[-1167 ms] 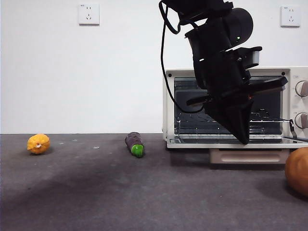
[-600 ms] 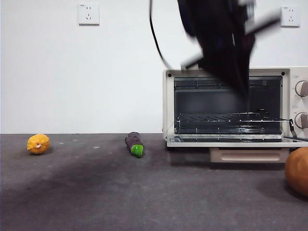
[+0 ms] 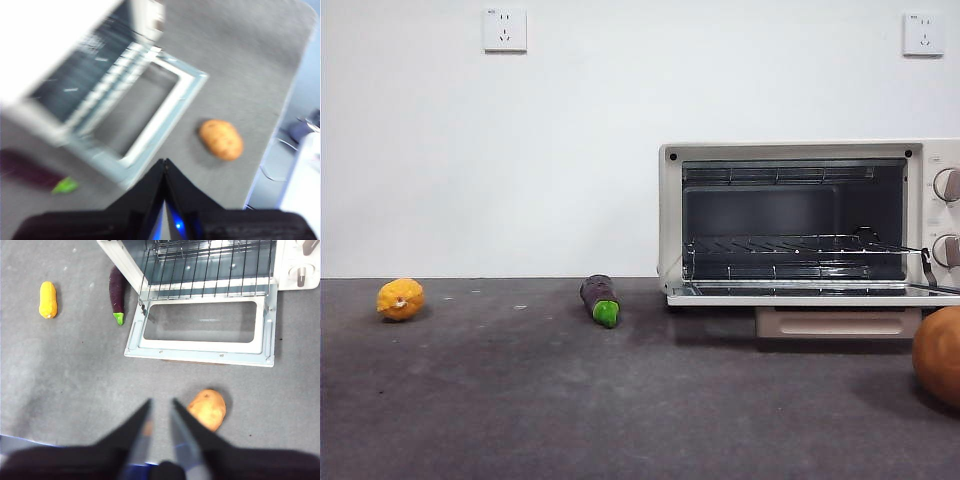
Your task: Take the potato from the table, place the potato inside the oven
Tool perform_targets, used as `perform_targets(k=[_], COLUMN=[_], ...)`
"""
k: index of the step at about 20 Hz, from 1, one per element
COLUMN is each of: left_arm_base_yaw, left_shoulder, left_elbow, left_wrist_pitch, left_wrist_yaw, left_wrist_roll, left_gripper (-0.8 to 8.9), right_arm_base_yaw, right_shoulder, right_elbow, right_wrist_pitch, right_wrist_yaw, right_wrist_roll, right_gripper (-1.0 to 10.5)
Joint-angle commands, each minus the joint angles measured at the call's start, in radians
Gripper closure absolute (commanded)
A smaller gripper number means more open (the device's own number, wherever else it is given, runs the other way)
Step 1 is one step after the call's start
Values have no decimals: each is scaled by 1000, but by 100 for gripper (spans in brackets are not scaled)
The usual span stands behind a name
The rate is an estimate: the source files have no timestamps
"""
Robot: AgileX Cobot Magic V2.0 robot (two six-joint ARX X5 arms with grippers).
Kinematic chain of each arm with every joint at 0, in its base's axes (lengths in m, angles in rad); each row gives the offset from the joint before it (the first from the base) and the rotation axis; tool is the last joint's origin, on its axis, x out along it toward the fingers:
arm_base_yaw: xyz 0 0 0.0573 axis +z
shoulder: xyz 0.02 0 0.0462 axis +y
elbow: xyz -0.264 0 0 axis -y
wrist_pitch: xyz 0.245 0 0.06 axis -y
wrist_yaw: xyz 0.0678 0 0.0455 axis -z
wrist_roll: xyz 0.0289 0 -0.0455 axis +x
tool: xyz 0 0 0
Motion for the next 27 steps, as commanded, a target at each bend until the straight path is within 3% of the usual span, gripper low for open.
perform_targets(k=[1,3,10,11,14,16,20,22,27], left_arm_base_yaw=[18,34,42,42,42,43,43,43,43], left_shoulder=[-70,-134,-326,-349,-430,-498,-642,-703,-800], left_elbow=[-4,-4,-4,-5,-28,-94,-293,-383,-483], left_wrist_pitch=[-52,-89,-92,-93,-93,-93,-93,-93,-93], left_wrist_yaw=[-37,-69,-87,-86,-80,-89,-196,-240,-253], left_wrist_roll=[18,21,24,23,14,0,-37,-66,-122], left_gripper=[819,819,819,819,819,819,819,819,819], right_arm_base_yaw=[2,2,121,154,275,311,311,311,314], right_shoulder=[10,18,81,93,121,141,201,234,339], right_elbow=[-1,-2,-14,-18,-59,-126,-301,-372,-483], right_wrist_pitch=[-21,-21,-23,-22,-23,-22,69,124,291], right_wrist_yaw=[0,5,124,156,372,412,399,364,348], right_wrist_roll=[49,77,203,227,277,285,289,293,337], right_gripper=[778,762,401,402,402,402,399,279,220])
